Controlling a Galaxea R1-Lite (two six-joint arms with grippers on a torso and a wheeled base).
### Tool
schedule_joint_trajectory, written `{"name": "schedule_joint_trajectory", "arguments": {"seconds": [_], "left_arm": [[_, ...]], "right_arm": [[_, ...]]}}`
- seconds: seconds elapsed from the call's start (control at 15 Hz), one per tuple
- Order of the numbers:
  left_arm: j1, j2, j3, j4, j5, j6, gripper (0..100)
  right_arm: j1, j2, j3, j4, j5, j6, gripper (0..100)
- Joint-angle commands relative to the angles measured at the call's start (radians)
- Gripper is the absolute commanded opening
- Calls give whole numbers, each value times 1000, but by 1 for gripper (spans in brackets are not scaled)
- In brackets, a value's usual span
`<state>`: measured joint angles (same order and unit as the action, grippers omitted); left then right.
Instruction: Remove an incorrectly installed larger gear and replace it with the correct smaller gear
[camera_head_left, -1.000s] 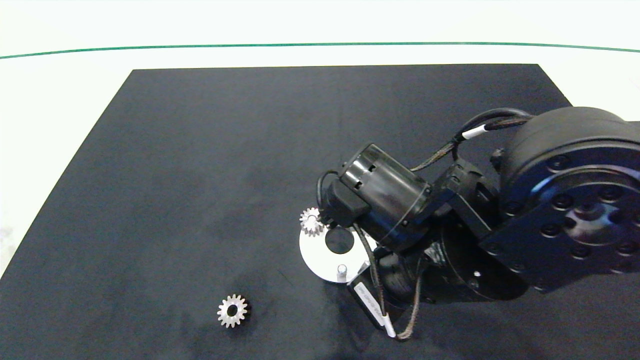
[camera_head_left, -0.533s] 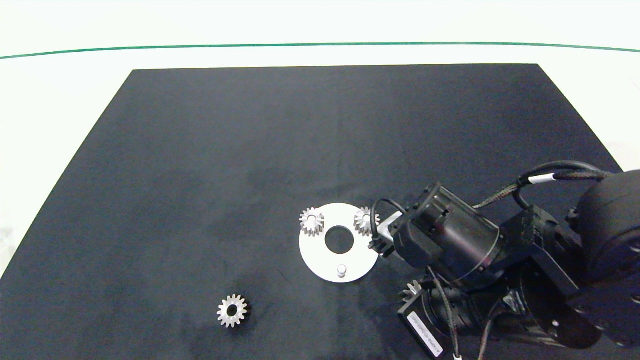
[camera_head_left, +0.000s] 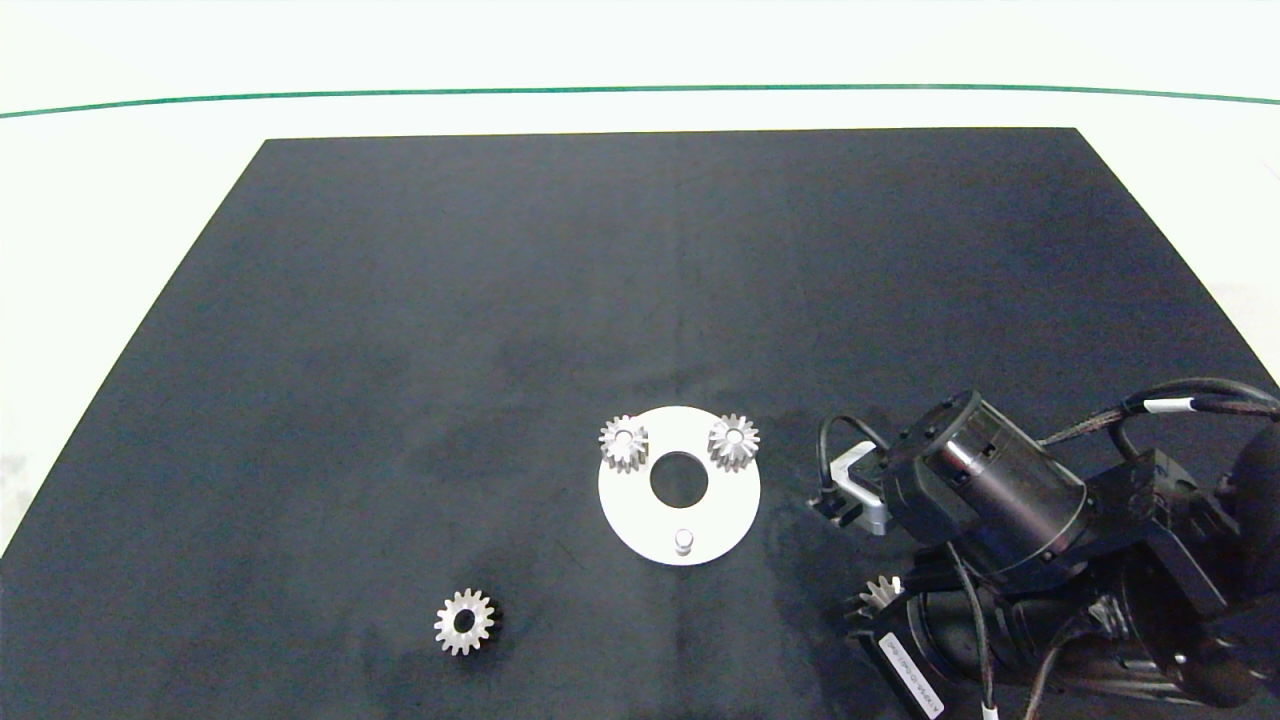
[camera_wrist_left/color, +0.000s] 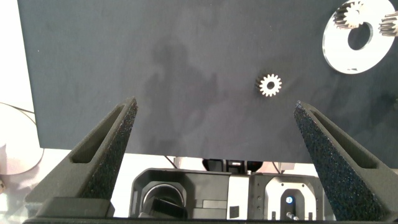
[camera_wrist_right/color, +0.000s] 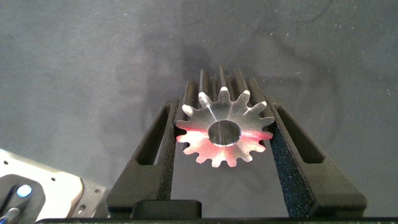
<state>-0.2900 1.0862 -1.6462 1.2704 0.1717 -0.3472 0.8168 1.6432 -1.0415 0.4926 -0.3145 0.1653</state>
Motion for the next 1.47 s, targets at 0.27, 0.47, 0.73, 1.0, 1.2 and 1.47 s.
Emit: {"name": "schedule_joint_trajectory", "arguments": {"seconds": [0.27,0.47,0.73,1.0,1.2,1.47], "left_arm": [[0,3,2,7,2,-3,100],[0,3,2,7,2,-3,100],[0,3,2,7,2,-3,100],[2,3,0,7,2,-3,100],[2,4,2,7,2,-3,100],[3,11,3,6,2,-3,100]], "right_arm": [[-50,-29,89,-75,31,-27,0],[-51,-29,89,-75,29,-29,0],[-54,-33,93,-77,28,-30,100],[-54,-59,92,-77,25,-40,100],[-54,-77,89,-78,23,-47,100],[-54,-163,84,-74,28,-89,100]]}}
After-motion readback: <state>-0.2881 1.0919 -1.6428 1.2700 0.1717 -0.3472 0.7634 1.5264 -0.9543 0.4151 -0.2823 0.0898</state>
